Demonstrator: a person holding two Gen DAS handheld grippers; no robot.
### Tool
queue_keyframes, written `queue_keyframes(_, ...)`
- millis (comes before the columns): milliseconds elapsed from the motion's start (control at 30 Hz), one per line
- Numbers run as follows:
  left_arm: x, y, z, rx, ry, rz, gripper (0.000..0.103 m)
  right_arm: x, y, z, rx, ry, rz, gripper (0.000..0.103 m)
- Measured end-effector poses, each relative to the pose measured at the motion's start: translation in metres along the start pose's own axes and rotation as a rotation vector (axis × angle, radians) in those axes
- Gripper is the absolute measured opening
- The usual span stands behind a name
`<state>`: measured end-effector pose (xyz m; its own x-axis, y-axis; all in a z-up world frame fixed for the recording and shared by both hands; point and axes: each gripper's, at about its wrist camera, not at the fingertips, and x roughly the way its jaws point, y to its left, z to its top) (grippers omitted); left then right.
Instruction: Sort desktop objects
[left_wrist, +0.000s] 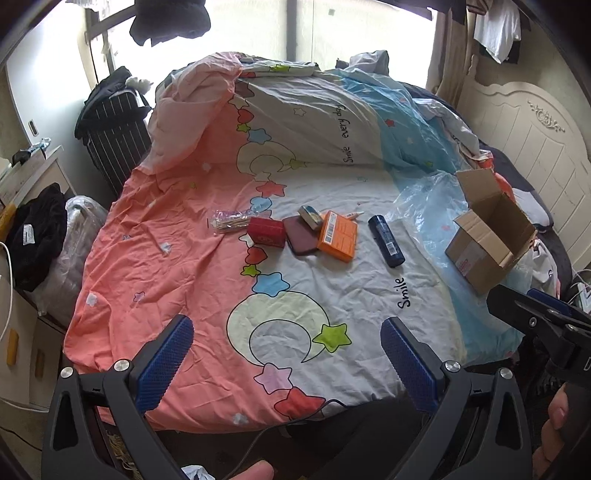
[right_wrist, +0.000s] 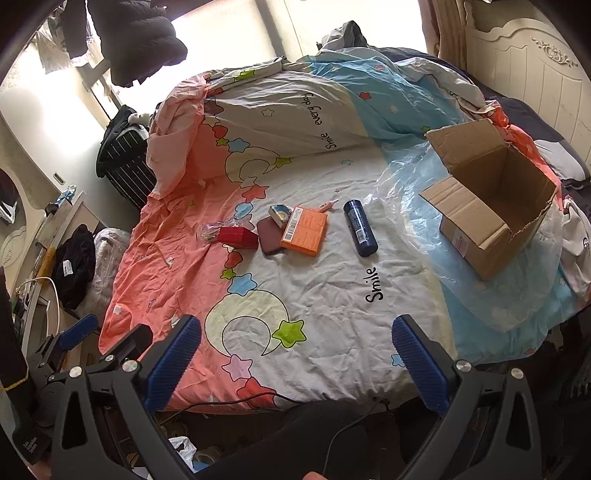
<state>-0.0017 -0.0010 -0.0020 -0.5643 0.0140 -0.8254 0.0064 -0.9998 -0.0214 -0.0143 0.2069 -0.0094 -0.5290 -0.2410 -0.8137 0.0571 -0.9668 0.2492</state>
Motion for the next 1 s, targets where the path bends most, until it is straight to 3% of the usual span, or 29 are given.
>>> queue_keyframes(167, 0.017, 0.006, 0.002, -0.005, 0.016, 0.029, 0.103, 0.011, 0.005, 0.009, -0.002, 0.052, -0.046, 0.103)
queue_keyframes(267, 0.027, 0.010, 0.003, -0.009, 0.026, 0.047, 0.103, 0.030, -0.007, 0.012, 0.021, 0.064, -0.029, 0.103)
queue_keyframes(500, 0.052, 0.026, 0.015, -0.038, 0.050, 0.035, 0.103, 0.044, -0.003, 0.017, -0.026, 0.037, -0.098, 0.103)
queue_keyframes(1000, 0.057, 0.024, 0.015, -0.027, 0.051, 0.064, 0.103, 0.049, -0.001, 0.017, -0.059, 0.036, -0.109, 0.103)
